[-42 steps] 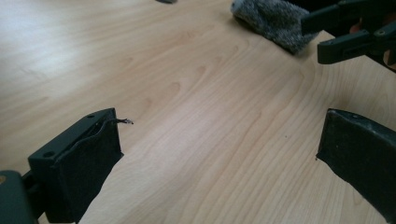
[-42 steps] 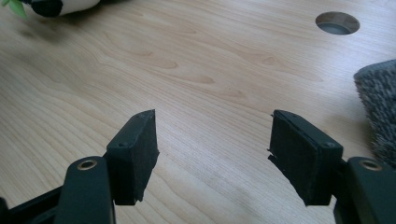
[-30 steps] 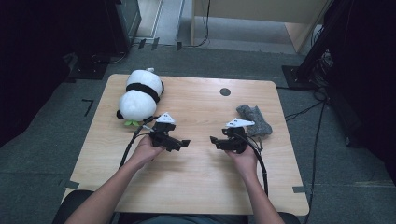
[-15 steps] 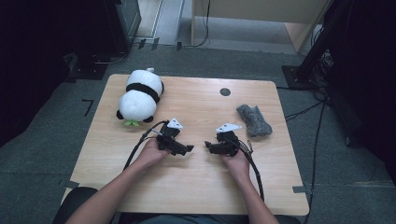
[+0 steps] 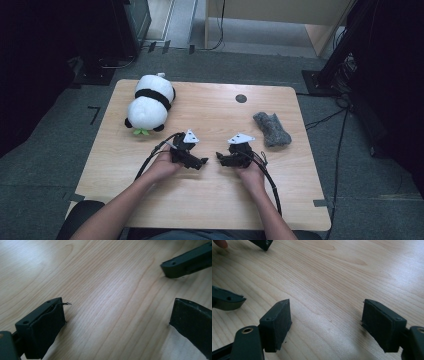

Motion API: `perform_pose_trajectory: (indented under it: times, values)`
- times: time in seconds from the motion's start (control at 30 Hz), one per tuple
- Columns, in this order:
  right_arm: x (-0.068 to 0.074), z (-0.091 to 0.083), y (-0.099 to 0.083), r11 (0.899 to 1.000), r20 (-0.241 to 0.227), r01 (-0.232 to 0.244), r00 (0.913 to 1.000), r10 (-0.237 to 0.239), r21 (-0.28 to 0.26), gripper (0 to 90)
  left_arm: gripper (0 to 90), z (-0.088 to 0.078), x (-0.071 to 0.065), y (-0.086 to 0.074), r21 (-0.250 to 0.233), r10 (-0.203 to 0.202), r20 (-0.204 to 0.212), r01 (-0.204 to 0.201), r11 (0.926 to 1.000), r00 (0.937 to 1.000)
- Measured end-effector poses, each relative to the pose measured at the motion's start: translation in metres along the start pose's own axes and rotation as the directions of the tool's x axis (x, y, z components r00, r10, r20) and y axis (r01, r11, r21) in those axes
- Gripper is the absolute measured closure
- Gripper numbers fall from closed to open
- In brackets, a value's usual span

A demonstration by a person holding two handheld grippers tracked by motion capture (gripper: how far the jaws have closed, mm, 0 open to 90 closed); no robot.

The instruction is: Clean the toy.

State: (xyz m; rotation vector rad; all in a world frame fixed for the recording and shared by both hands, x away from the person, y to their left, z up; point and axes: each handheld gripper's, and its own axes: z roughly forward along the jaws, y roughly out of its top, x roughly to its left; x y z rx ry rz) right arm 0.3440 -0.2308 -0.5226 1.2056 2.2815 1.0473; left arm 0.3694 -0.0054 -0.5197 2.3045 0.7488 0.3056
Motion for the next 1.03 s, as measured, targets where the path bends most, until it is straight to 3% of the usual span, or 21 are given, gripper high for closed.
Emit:
perform_pose_trajectory:
  times: [1.03]
  values:
    - [0.0001,0.0013,0.0007,1.0,0.006,-0.001,1.0,0.001,0.015,14.2,0.0,-0.0015,-0.0007,-0.0015,0.002,-0.015,-0.014,0.016,0.9999,0.9998]
